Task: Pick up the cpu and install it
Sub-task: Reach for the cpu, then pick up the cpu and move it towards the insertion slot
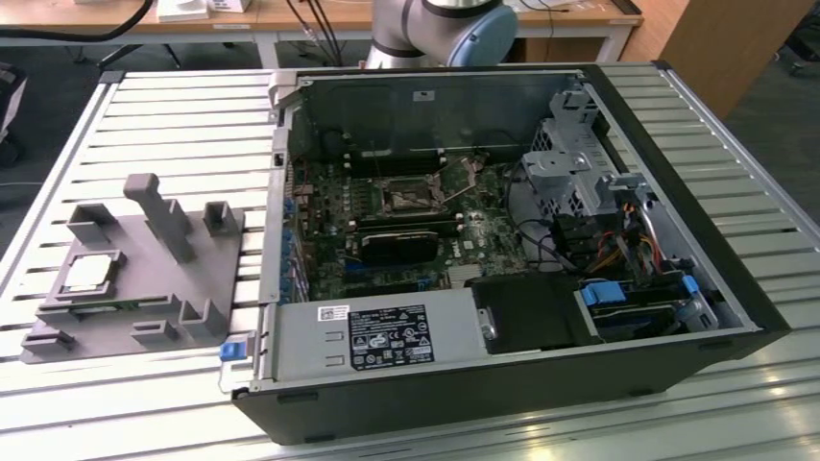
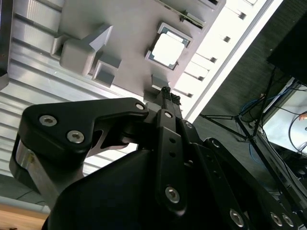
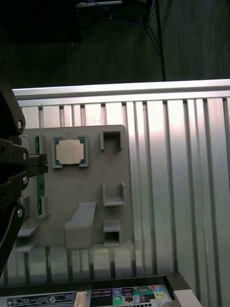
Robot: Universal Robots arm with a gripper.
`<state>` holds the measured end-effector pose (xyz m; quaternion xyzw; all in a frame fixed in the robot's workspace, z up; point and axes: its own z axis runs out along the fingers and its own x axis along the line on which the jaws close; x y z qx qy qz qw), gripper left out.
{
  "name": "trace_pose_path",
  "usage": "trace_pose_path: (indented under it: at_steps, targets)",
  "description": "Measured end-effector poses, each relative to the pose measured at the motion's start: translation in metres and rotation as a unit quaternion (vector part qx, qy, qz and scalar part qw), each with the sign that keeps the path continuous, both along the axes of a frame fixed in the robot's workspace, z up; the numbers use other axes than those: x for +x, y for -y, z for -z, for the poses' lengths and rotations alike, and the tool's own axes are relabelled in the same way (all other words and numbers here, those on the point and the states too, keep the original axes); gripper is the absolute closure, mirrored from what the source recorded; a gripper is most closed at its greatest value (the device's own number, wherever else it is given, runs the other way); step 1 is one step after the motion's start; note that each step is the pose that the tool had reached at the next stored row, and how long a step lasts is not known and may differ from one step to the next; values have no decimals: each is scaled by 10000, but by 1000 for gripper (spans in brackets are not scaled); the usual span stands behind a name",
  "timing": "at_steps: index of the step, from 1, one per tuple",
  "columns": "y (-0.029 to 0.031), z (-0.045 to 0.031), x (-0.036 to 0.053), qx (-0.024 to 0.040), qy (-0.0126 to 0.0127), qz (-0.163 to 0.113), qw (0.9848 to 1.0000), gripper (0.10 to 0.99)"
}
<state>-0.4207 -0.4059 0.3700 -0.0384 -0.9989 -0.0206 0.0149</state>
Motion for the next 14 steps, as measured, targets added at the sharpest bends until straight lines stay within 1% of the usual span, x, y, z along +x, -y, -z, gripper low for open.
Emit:
trace_pose_path:
  at_steps: [14]
  targets:
    - [9,44,-12,-1,-1,0,10000,980]
